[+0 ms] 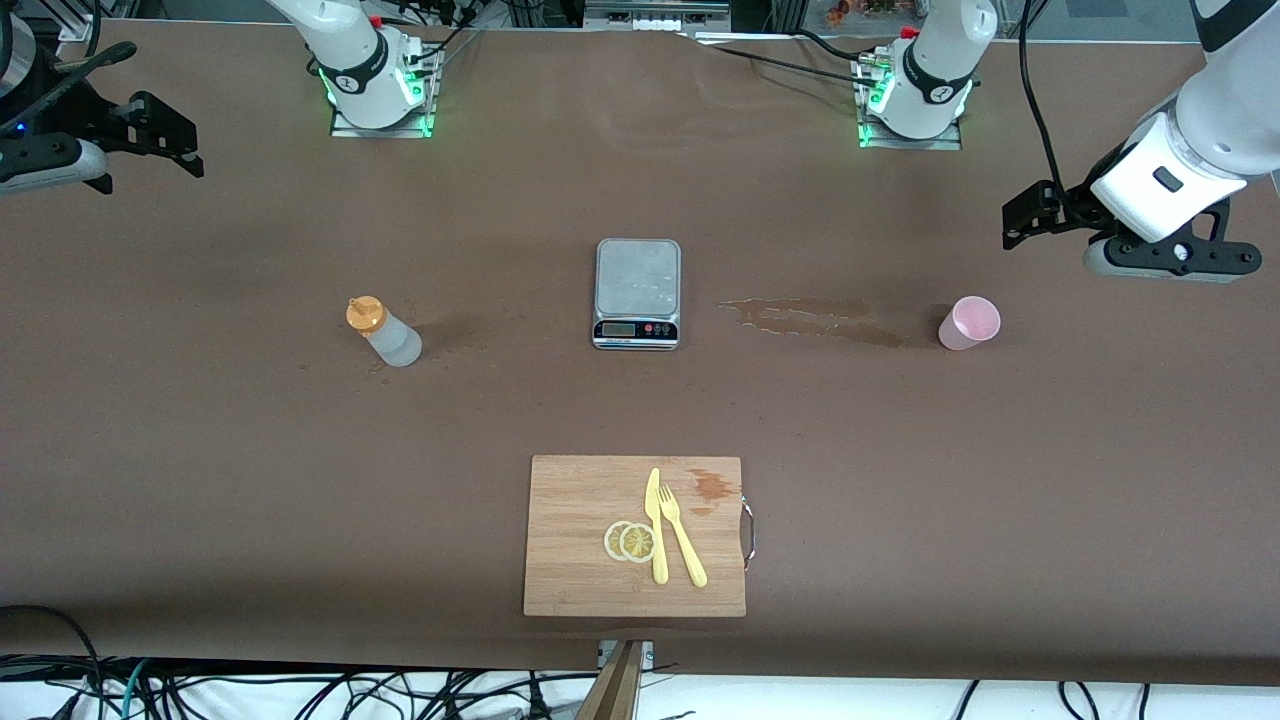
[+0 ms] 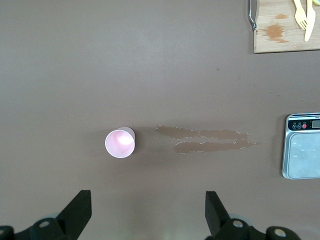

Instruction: Add sauce to pink cup with both arms

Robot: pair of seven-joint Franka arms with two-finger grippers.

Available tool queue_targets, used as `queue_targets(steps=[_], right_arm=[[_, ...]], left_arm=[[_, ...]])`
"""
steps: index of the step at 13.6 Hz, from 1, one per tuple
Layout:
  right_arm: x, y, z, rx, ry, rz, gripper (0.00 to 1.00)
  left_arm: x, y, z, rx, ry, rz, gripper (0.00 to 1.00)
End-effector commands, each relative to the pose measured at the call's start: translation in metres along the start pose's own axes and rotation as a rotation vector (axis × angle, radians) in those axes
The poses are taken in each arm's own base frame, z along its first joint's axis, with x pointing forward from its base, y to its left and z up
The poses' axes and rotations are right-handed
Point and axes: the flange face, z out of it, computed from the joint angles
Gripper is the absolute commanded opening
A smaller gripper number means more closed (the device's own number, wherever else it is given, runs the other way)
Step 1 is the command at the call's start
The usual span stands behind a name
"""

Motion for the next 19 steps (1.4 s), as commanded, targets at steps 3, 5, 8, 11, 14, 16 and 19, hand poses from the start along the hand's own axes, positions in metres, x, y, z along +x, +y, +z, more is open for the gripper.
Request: queue_targets(steps=[3,5,8,11,14,16,19], right_arm=[[0.001,0.013,-0.004,-0.010,-0.002,0.034,1.00],[0.002,0.013,-0.004,-0.010,-0.001,0.034,1.00],[0.002,0.013,-0.004,-0.010,0.001,0.034,1.00],[0.003,0.013,-0.005,-0.012,0.011,0.034,1.00],[0.004,0.014,-0.005,-0.013,0.016,0.033,1.00],[0.005,0.014,-0.003,-0.013,0.013,0.033,1.00],[0.006,0.015,-0.004,-0.019,0.021,0.035,1.00]], left_arm=[[0.004,-0.001,-0.004,0.002,0.003,0.001,1.00],[0.004,0.000,-0.003,0.002,0.003,0.004,1.00],[0.003,0.000,-0.001,0.003,-0.004,0.002,1.00],[0.003,0.000,-0.002,0.003,-0.002,-0.002,1.00],[0.003,0.001,-0.002,0.003,-0.002,0.001,1.00],[0.003,0.001,-0.002,0.003,-0.002,-0.002,1.00],[0.003,0.003,-0.003,0.000,-0.001,0.003,1.00]])
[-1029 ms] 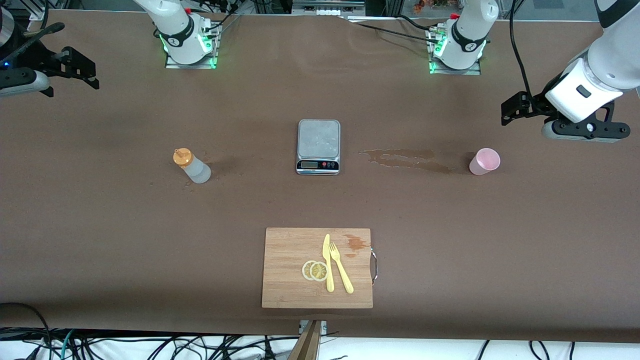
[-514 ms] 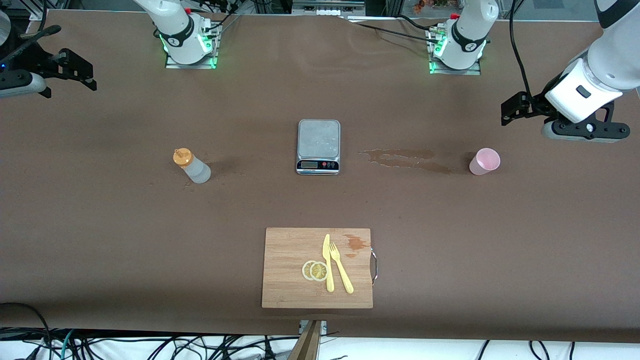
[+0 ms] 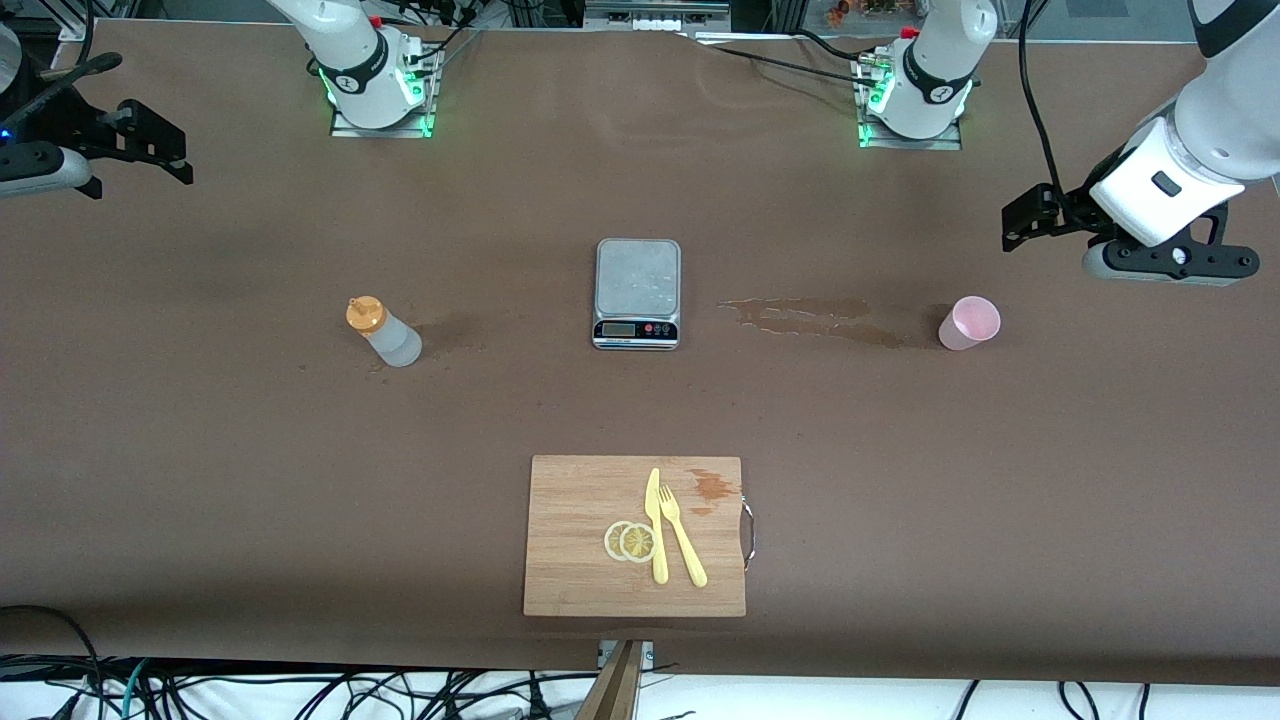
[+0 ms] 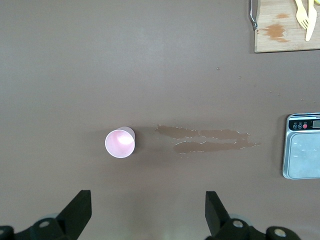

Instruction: Add sauce to pink cup with both arms

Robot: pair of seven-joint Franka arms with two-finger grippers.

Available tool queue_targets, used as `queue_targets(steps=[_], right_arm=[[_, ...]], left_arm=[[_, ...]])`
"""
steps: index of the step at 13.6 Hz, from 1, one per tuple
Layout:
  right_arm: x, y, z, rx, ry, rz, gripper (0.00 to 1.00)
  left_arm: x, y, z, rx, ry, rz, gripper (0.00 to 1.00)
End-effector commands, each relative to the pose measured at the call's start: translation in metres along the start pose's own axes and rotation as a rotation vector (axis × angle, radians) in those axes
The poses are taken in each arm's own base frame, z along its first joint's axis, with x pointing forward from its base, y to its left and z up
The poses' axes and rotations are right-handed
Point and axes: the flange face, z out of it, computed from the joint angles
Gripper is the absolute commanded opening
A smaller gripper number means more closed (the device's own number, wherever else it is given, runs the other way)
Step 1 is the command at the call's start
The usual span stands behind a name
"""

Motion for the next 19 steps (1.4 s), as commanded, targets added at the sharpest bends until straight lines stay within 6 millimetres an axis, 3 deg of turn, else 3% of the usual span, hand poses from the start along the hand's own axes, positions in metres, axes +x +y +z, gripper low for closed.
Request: queue_targets(steps=[1,3,7,13,19], right_arm=[[0.005,0.004,-0.007,-0.030,0.016,0.009,1.00],[0.005,0.005,-0.007,-0.035,0.015,0.011,1.00],[0.004,0.007,-0.006,-0.033,0.015,0.016,1.00],[0.004,0.009,-0.005,-0.031,0.009,0.020,1.00],[0.005,0.013,-0.003,-0.030,0.006,0.026,1.00]], left_arm=[[0.003,0.001,-0.003,0.000,0.000,0.003,1.00],[0.010,-0.003,0.006,-0.003,-0.016,-0.005,1.00],[0.014,0.006,0.016,0.003,-0.035,0.011,1.00],[0.006,0.000,0.029,0.010,-0.125,0.008,1.00],[-0.001,-0.030,0.097,0.126,-0.227,0.011,1.00]])
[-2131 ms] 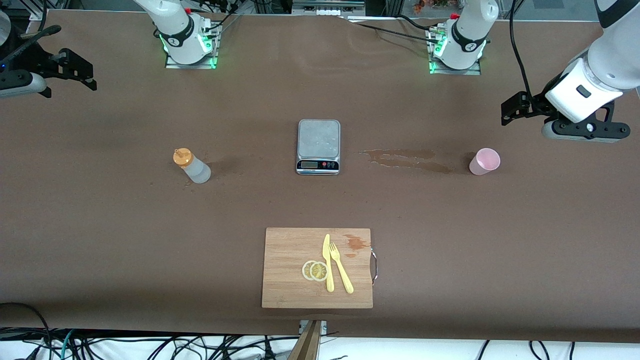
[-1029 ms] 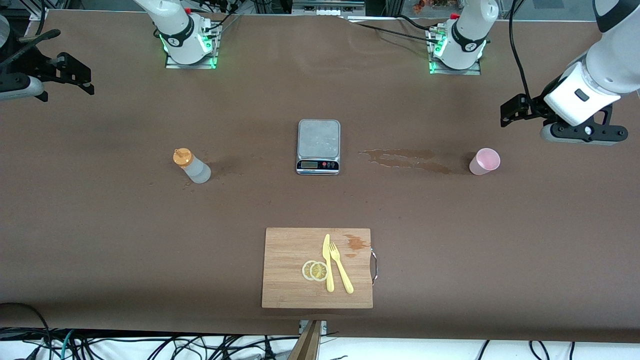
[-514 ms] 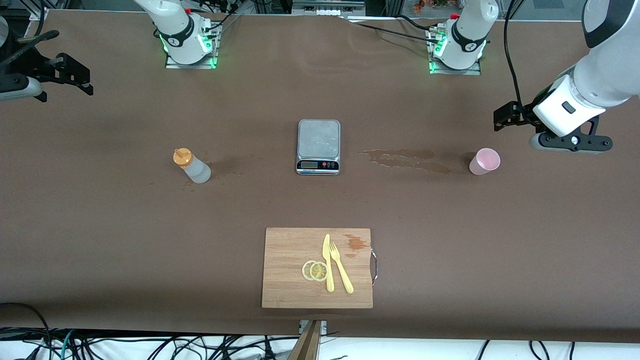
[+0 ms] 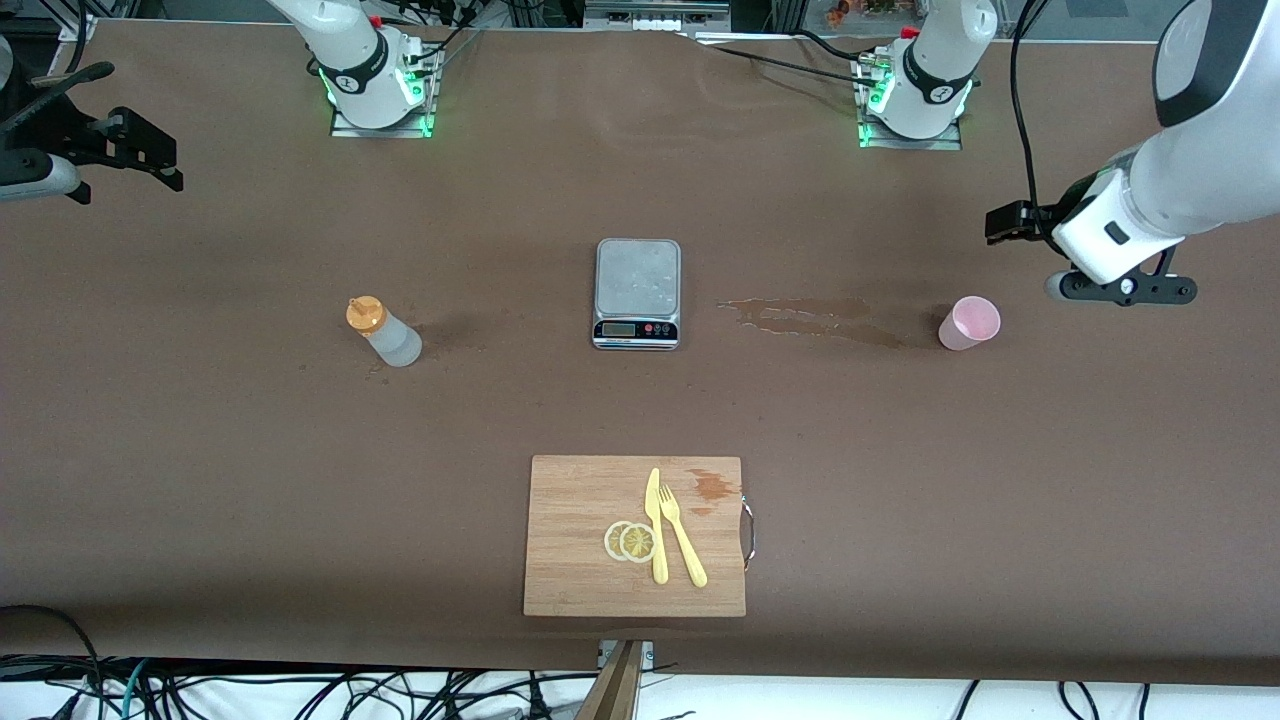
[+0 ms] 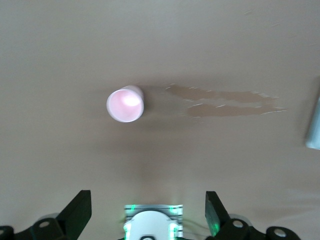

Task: Add sauce to pink cup with both arms
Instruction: 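Lower the left gripper over the pink cup and close on it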

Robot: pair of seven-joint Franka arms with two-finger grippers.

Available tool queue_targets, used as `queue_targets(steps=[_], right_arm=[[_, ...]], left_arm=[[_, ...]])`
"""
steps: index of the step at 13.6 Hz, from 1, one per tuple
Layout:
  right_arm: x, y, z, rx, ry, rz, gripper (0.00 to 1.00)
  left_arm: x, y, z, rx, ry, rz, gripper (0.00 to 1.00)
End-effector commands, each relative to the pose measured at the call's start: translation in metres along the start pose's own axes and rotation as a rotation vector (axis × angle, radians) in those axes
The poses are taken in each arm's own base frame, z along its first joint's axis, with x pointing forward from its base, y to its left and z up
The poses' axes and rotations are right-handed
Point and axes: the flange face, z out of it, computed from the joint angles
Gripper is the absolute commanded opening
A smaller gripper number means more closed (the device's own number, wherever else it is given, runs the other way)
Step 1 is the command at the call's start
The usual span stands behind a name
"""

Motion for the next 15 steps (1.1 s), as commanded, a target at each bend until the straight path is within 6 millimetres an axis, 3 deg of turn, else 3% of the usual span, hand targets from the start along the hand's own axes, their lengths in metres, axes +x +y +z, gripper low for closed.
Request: queue_targets(steps=[1,3,8,15], right_arm=[[0.003,0.004,-0.004,-0.012,-0.002,0.013,1.00],[0.003,0.005,-0.004,-0.011,-0.001,0.014,1.00],[0.003,0.004,-0.003,-0.009,-0.006,0.013,1.00],[0.003,0.005,-0.003,-0.009,-0.001,0.012,1.00]], left_arm=[[0.009,-0.007,0.041,0.074,0.010,0.055,1.00],[0.024,-0.028,0.099,0.061,0.072,0.132,1.00],[0.049,-0.068,0.196,0.067,0.178,0.333,1.00],[0.054,-0.068,0.252,0.132,0.194,0.413,1.00]])
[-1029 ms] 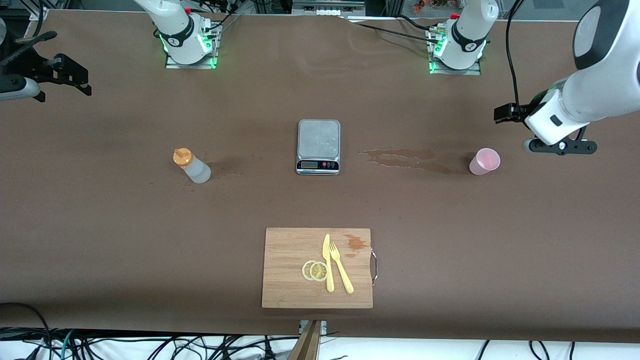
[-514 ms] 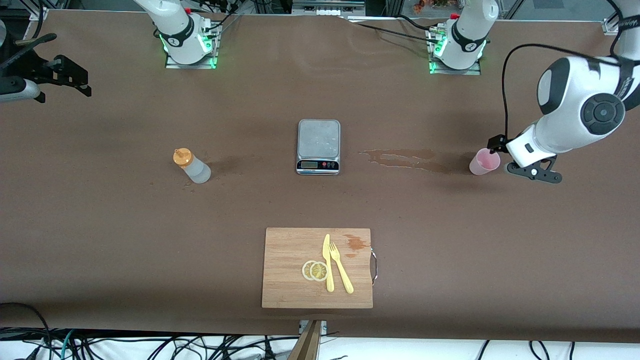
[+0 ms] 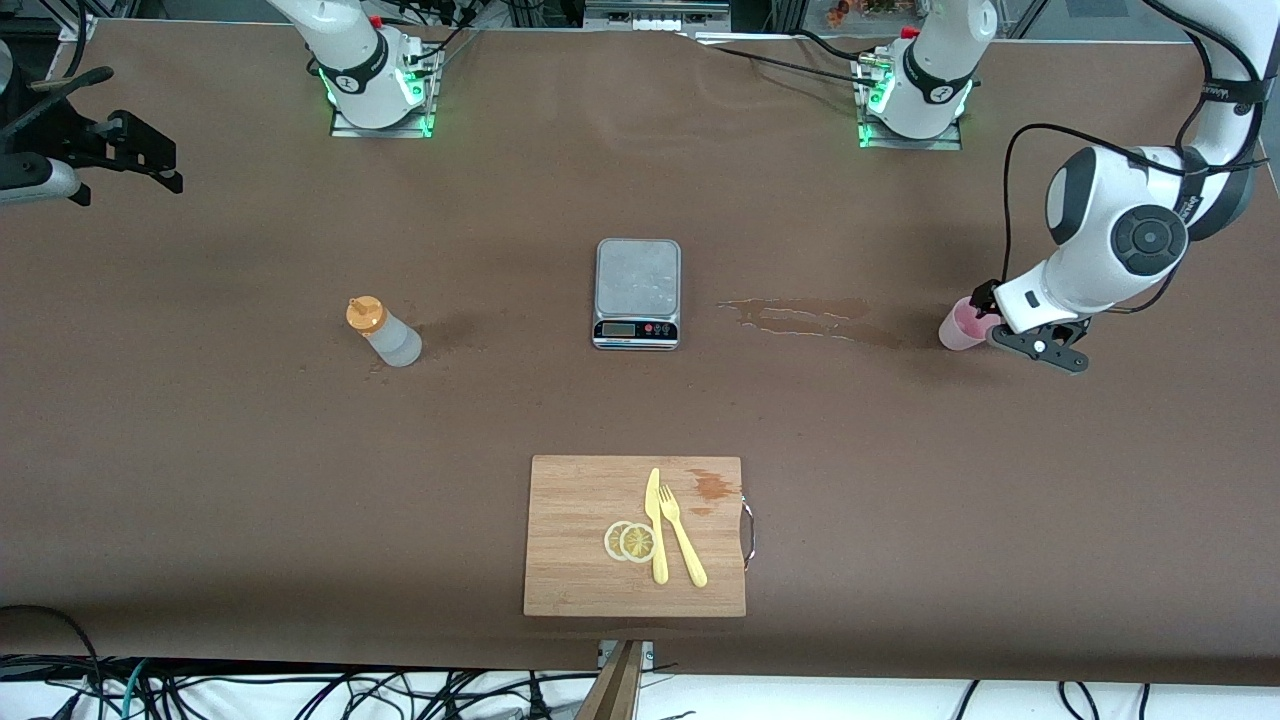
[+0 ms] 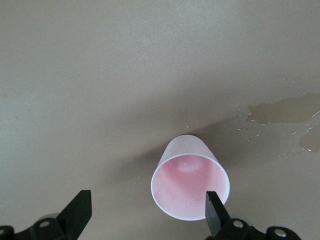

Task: Add sauce to pink cup with both arms
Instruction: 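Lower the left gripper over the pink cup and close on it, then lift the pink cup with the left gripper and carry it to the scale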

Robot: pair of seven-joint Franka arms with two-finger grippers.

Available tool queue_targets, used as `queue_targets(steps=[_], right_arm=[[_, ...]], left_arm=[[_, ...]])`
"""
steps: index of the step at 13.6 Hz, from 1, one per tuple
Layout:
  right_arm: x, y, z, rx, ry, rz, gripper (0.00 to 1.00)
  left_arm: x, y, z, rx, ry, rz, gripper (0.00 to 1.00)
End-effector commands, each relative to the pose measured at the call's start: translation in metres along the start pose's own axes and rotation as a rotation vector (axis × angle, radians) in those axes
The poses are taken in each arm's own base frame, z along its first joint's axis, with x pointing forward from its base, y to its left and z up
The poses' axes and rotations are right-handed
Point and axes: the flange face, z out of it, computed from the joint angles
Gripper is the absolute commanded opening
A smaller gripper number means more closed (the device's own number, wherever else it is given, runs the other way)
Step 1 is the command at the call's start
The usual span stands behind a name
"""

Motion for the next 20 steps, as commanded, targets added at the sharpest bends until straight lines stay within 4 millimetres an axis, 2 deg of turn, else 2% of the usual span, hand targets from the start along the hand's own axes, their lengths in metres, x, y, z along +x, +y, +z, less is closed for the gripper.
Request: queue_targets(steps=[1,4,5,6,7,8,9,10,12,14,17,19,20], right_arm=[[0.002,0.003,-0.005,-0.012,0.003,0.009,1.00],[0.003,0.003,-0.005,-0.012,0.003,0.008,1.00],[0.003,0.003,-0.005,-0.013,0.002,0.008,1.00],[0.003,0.004,-0.005,-0.011,0.002,0.009,1.00],[0.002,0.003,-0.005,-0.012,0.003,0.008,1.00],[0.002,0.002,-0.006,-0.012,0.003,0.008,1.00],[0.003,0.002,-0.005,-0.012,0.003,0.008,1.00],[0.003,0.003,-0.005,-0.013,0.003,0.009,1.00],[0.002,0.002,-0.006,-0.015,0.003,0.008,1.00],[0.003,0.002,-0.006,-0.015,0.004,0.008,1.00],[0.003,0.002,-0.006,-0.019,0.005,0.005,1.00],[0.003,0.002,-0.006,-0.018,0.004,0.007,1.00],[0.003,0.002,-0.006,-0.017,0.006,0.006,1.00]], left_arm=[[0.001,-0.001,0.018,0.012,0.004,0.039,1.00],[0.000,0.000,0.037,-0.010,-0.026,0.040,1.00],[-0.005,-0.005,0.043,-0.016,-0.035,0.028,0.99],[-0.006,-0.006,0.046,-0.020,-0.039,0.025,0.89],[-0.005,-0.005,0.047,-0.022,-0.041,0.027,0.72],[-0.004,-0.004,0.048,-0.022,-0.042,0.032,0.37],[-0.003,-0.002,0.049,-0.023,-0.045,0.034,0.09],[-0.002,0.000,0.054,-0.028,-0.053,0.038,0.00],[-0.003,0.000,0.061,-0.035,-0.063,0.042,0.00],[0.000,0.001,0.059,-0.033,-0.060,0.045,0.00],[0.009,0.011,0.052,-0.027,-0.056,0.126,0.00],[0.018,0.018,0.040,-0.024,-0.039,0.175,0.00],[0.024,0.030,0.032,-0.031,-0.049,0.191,0.00]])
